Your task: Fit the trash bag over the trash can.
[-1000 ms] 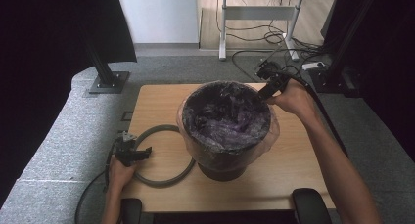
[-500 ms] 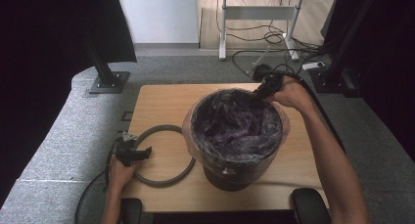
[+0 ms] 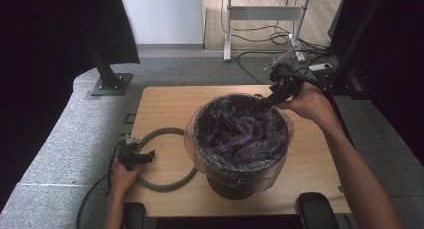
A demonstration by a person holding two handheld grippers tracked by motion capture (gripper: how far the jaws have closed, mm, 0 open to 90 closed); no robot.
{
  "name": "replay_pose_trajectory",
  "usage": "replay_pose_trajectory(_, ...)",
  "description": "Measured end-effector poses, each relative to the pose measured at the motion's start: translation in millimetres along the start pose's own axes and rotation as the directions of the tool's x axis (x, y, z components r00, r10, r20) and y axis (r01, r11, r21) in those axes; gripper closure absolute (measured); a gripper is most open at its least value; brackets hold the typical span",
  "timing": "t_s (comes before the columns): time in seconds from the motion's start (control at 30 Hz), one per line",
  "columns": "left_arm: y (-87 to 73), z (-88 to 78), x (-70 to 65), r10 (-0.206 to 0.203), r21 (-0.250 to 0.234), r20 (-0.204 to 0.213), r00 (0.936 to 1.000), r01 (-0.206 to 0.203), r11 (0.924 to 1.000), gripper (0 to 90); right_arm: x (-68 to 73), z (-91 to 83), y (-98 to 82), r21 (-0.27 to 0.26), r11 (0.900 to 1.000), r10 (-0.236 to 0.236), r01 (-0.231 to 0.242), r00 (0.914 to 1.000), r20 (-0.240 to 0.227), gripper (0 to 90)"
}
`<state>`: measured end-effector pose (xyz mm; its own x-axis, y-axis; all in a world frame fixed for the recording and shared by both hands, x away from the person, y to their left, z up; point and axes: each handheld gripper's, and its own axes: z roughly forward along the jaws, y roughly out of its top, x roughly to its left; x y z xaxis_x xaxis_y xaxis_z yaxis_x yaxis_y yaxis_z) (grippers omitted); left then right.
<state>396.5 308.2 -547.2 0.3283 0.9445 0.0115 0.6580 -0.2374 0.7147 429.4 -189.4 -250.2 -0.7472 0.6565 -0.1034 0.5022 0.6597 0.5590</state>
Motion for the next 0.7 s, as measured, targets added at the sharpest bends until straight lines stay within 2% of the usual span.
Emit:
replay_pose_trajectory(0.13,0.0,0.0,-0.2,-0.001,0.0,-0.001,1.0,0.001,1.0,12.1,3.8,11.2,-18.5,0.095,0.995,0.026,-0.024,0.9994,-0.02,52.9)
replay_pose_trajectory(0.2,0.0,0.0,-0.4,-0.002,-0.001,-0.002,1.0,0.002,1.0,12.1,2.9,20.4,-21.9,0.126,0.992,0.003,0.003,0.9989,-0.047,67.4)
replay_pose_trajectory(0.23,0.0,0.0,-0.6,-0.003,-0.001,-0.002,1.0,0.003,1.0,12.1,0.2,23.2,-21.6,0.124,0.992,-0.014,0.02,0.9987,-0.049,70.3)
replay_pose_trajectory(0.27,-0.1,0.0,-0.6,-0.003,-0.001,-0.002,1.0,0.003,1.0,12.1,-3.8,25.0,-20.2,0.113,0.993,-0.027,0.035,0.9969,-0.074,70.9)
replay_pose_trajectory(0.33,0.0,0.0,-0.6,-0.003,-0.001,-0.002,1.0,0.003,1.0,12.1,-10.4,29.7,-15.3,0.09,0.993,-0.067,0.074,0.9948,-0.076,72.8)
replay_pose_trajectory(0.4,0.0,0.0,-0.6,-0.003,-0.001,-0.002,1.0,0.003,1.0,12.1,-18.3,36.9,-7.2,0.072,0.993,-0.089,0.097,0.9904,-0.106,74.2)
replay_pose_trajectory(0.5,0.0,0.0,-0.5,-0.003,0.0,-0.001,1.0,0.003,1.0,12.0,-23.5,49.9,8.3,0.029,0.985,-0.161,0.168,0.9739,-0.16,74.9)
replay_pose_trajectory(0.63,-0.1,0.0,-0.5,-0.003,-0.001,-0.001,1.0,0.003,1.0,12.1,-15.0,66.0,30.7,-0.014,0.973,-0.229,0.23,0.9562,-0.183,74.0)
replay_pose_trajectory(0.67,-0.1,-0.1,-0.5,-0.003,-0.001,-0.001,1.0,0.003,1.0,12.0,-12.2,68.4,35.1,-0.013,0.972,-0.233,0.235,0.9566,-0.174,72.3)
replay_pose_trajectory(0.7,-0.1,-0.1,-0.4,-0.003,-0.001,-0.001,1.0,0.003,1.0,12.1,-9.6,69.4,38.6,-0.017,0.972,-0.232,0.232,0.9593,-0.161,57.8)
